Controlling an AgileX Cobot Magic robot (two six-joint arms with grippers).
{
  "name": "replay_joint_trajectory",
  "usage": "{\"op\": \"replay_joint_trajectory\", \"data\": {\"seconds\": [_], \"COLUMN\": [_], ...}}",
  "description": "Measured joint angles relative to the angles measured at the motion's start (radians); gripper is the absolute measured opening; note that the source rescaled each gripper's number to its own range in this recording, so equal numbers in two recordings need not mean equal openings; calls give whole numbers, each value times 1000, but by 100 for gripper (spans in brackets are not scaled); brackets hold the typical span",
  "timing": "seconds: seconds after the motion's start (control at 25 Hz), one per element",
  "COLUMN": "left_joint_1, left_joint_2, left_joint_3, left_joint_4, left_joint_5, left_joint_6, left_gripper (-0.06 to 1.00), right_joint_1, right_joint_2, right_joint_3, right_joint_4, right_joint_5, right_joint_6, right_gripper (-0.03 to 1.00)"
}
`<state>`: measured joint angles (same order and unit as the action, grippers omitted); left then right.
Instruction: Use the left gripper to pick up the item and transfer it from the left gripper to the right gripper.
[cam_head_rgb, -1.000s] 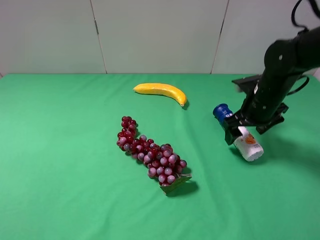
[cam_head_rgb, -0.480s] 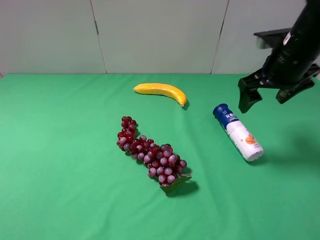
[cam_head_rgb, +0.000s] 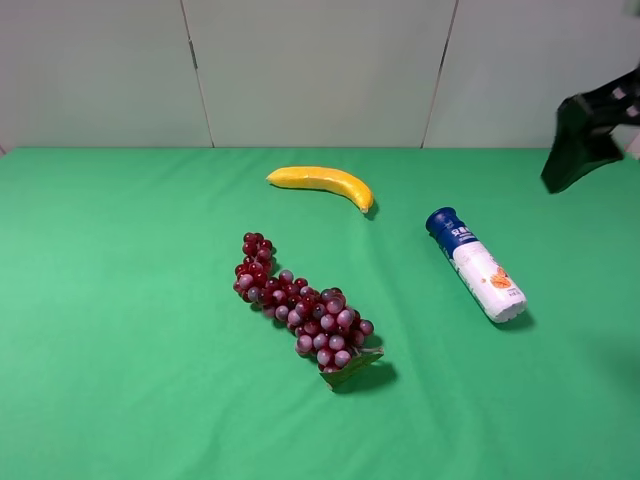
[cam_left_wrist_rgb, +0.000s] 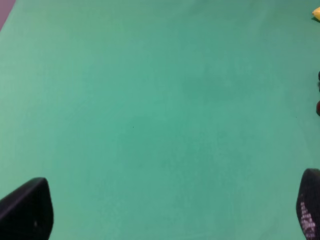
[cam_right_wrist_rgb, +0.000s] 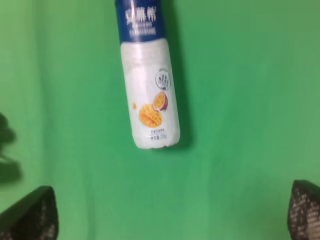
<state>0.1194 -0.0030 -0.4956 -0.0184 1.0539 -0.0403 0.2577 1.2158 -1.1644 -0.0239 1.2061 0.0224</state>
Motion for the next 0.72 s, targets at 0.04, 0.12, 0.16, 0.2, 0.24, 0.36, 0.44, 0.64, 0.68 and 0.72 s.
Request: {"op": "replay_joint_trajectory", "data": {"seconds": [0.04, 0.12, 0.16, 0.2, 0.24, 0.36, 0.44, 0.64, 0.68, 0.72], "left_joint_1": [0, 0, 0, 0, 0, 0, 0, 0, 0, 0], "left_joint_2": [0, 0, 0, 0, 0, 0, 0, 0, 0, 0], "left_joint_3": [0, 0, 0, 0, 0, 0, 0, 0, 0, 0], "left_joint_4": [0, 0, 0, 0, 0, 0, 0, 0, 0, 0], "left_joint_5": [0, 0, 0, 0, 0, 0, 0, 0, 0, 0], "left_joint_6": [0, 0, 0, 0, 0, 0, 0, 0, 0, 0], "left_gripper": [98, 98, 98, 98, 98, 98, 98, 98, 98, 98], "right_joint_1": [0, 0, 0, 0, 0, 0, 0, 0, 0, 0], "right_joint_2": [-38, -115, -148, -187, -227, -334, -400, -558, -586, -607], "right_joint_3": [0, 0, 0, 0, 0, 0, 0, 0, 0, 0], "right_joint_4": [0, 3, 5, 8, 8, 11, 12, 12, 12, 12], "right_joint_5": [0, 2, 2, 3, 3, 4, 4, 12, 13, 14], "right_joint_6": [7, 16, 18, 18, 19, 20, 21, 22, 22, 22], "right_gripper": [100, 100, 100, 100, 100, 100, 100, 100, 100, 100]}}
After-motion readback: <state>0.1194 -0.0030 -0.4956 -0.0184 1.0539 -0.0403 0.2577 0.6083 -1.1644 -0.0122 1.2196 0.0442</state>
